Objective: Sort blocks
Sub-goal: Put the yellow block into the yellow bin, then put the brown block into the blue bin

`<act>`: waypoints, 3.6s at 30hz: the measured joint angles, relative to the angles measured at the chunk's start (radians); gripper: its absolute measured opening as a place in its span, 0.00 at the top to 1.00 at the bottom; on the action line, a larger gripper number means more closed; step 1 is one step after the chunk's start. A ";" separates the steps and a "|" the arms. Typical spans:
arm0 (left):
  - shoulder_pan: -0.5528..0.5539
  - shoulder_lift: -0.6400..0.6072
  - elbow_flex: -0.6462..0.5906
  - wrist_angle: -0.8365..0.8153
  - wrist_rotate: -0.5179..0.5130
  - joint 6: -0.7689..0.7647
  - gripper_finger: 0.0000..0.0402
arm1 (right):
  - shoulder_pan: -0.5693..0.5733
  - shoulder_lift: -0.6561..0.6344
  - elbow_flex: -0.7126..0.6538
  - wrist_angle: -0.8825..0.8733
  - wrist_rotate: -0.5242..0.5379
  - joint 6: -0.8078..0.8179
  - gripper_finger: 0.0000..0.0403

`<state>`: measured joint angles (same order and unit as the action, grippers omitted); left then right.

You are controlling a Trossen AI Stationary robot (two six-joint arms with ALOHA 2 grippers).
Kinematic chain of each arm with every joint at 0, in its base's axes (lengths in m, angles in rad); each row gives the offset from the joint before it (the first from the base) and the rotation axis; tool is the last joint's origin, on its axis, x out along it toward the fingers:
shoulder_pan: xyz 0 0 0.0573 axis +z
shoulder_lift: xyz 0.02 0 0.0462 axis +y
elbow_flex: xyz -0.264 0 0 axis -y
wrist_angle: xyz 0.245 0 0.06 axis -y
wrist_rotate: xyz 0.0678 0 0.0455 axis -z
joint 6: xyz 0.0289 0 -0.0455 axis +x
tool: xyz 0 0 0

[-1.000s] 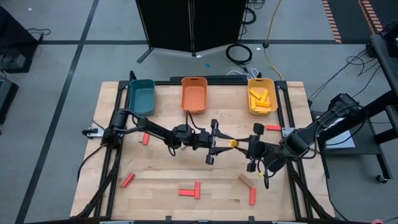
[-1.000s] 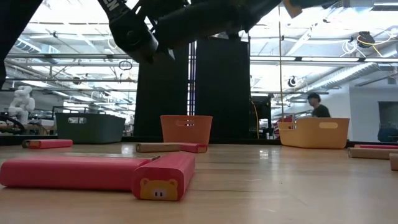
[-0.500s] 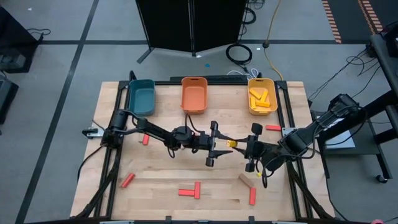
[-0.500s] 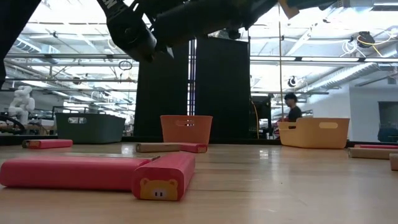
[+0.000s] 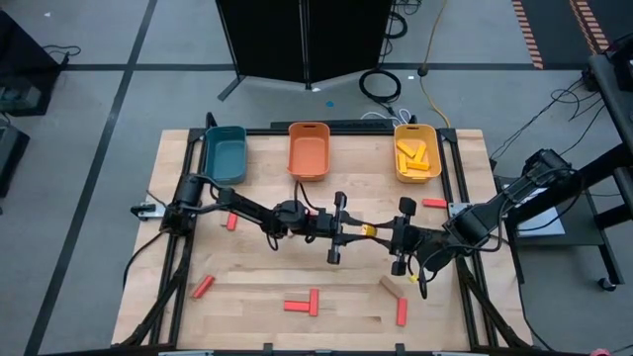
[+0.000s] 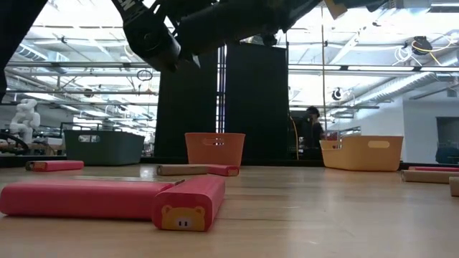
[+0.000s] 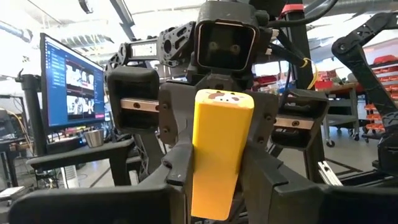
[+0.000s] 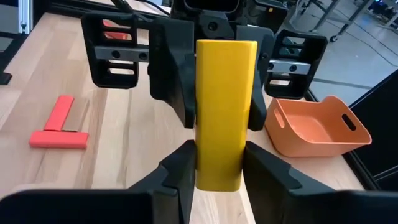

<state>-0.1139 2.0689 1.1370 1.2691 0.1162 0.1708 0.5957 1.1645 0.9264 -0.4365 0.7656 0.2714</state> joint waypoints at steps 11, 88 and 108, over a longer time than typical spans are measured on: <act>0.072 -0.001 0.024 -0.101 -0.346 -0.042 0.76 | 0.002 -0.174 0.000 -0.316 -0.015 0.067 0.56; 0.567 0.336 1.219 -0.232 0.974 -1.245 0.90 | -0.001 -0.096 -0.001 -0.501 -0.191 0.454 0.59; 0.539 -0.152 1.206 -2.436 0.128 0.092 0.99 | -0.037 -0.042 -0.001 -0.349 -0.087 0.190 0.59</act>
<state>0.4248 1.9172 2.3434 -1.1672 0.2437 0.2626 0.5587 1.1221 0.9257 -0.7850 0.6789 0.4618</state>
